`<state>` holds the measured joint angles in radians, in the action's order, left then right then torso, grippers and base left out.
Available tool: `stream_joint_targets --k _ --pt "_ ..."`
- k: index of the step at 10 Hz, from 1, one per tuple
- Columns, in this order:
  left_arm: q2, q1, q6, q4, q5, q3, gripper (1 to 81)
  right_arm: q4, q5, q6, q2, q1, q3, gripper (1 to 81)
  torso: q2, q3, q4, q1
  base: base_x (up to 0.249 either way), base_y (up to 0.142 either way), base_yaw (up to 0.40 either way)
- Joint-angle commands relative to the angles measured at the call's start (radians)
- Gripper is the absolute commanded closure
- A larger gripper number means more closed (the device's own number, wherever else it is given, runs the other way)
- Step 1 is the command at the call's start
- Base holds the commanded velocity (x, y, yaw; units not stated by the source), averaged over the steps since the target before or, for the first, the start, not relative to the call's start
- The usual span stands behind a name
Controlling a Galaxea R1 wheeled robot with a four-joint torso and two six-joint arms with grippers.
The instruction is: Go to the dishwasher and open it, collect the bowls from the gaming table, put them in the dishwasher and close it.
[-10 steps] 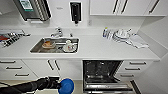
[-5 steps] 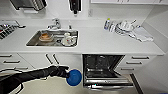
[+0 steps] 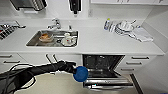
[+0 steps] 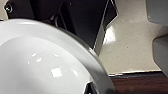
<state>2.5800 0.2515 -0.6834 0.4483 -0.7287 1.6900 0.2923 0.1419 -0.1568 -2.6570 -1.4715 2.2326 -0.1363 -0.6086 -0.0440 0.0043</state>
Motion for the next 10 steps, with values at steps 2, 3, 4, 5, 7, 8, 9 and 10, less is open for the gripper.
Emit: stream_joint_targets --k 2,3,4,5,7,8,9,10 --pt "0.158 -0.189 -0.007 -0.019 -0.044 0.12 81.1 -0.012 -0.085 -0.004 0.02 -0.013 -0.018 81.1 0.0 0.0 0.0 0.0 0.0 0.0 0.0" --pt "0.201 -0.203 -0.007 -0.019 -0.044 0.155 81.1 -0.012 -0.085 -0.003 0.02 -0.013 -0.018 81.1 0.0 0.0 0.0 0.0 0.0 0.0 0.0" --pt "0.239 -0.211 -0.007 -0.019 -0.044 0.184 81.1 -0.012 -0.085 -0.004 0.016 -0.013 -0.015 81.1 0.0 0.0 0.0 0.0 0.0 0.0 0.0" --pt "0.273 -0.218 -0.007 -0.019 -0.044 0.211 81.1 -0.012 -0.085 -0.003 0.013 -0.011 -0.012 81.1 0.0 0.0 0.0 0.0 0.0 0.0 0.0" --pt "0.324 -0.241 -0.007 -0.019 -0.044 0.218 81.1 -0.01 -0.085 -0.004 0.009 -0.007 -0.012 81.1 0.0 0.0 0.0 0.0 0.0 0.0 0.0" --pt "0.335 -0.248 -0.007 -0.019 -0.044 0.218 81.1 -0.012 -0.085 -0.004 0.009 -0.008 -0.01 81.1 0.0 0.0 0.0 0.0 0.0 0.0 0.0" --pt "0.336 -0.255 -0.007 -0.02 -0.044 0.217 81.1 -0.012 -0.085 -0.004 0.009 -0.01 -0.01 81.1 0.0 0.0 0.0 0.0 0.0 0.0 0.0" --pt "0.333 -0.264 -0.007 -0.025 -0.044 0.212 81.1 -0.012 -0.085 -0.004 0.009 -0.011 -0.01 81.1 0.0 0.0 0.0 0.0 0.0 0.0 0.0"
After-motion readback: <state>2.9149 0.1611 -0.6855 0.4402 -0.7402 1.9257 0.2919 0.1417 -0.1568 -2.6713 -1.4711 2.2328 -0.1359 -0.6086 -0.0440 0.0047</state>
